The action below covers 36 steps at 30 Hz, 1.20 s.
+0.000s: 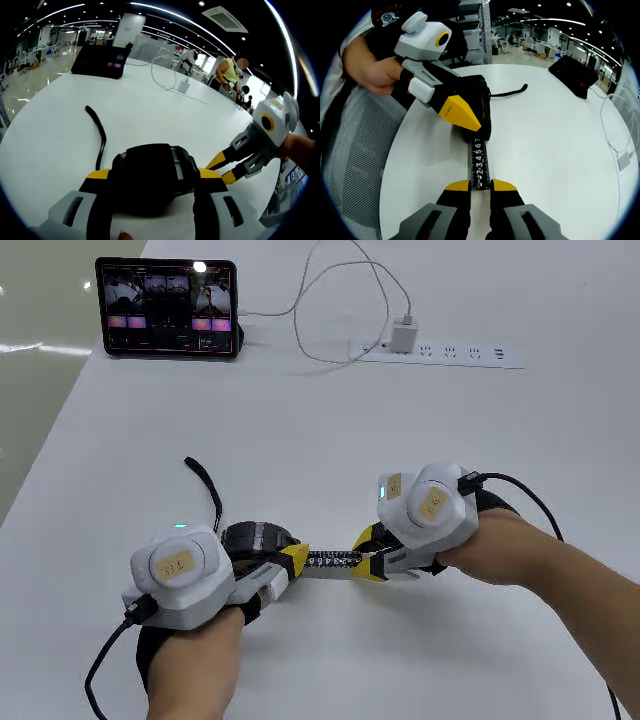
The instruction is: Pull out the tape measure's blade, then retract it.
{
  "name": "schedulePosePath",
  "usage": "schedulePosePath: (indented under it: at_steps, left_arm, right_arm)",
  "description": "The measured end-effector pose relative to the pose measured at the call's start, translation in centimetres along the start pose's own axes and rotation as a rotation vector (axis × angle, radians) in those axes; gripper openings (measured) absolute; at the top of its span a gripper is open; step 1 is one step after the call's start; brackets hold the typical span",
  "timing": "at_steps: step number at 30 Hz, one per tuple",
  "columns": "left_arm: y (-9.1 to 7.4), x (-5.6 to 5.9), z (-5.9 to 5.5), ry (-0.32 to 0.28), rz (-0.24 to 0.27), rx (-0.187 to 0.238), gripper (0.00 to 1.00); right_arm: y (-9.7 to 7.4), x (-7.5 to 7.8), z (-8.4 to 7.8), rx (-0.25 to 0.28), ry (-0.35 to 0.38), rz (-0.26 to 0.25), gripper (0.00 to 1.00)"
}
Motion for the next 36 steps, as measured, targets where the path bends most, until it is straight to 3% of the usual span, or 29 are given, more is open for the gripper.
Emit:
schedulePosePath:
  at_steps: [36]
  left_arm:
    - [-0.1,0.0,-0.1,0.007,0.0,-0.001,0.61]
  right_arm:
    - [2.8,-0.7,3.0,0.05,0.011,0.014,0.1]
Point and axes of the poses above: the centre of the closed fingertips' face, and the gripper's own axes: y roughly forward along the fingers, x roughly to its right, z roughly out of its top, the point moved 4 cm from there along -y, roughly backward along the fingers, and after that the axes turned 9 degrees about -z, right-handed, at the moved point
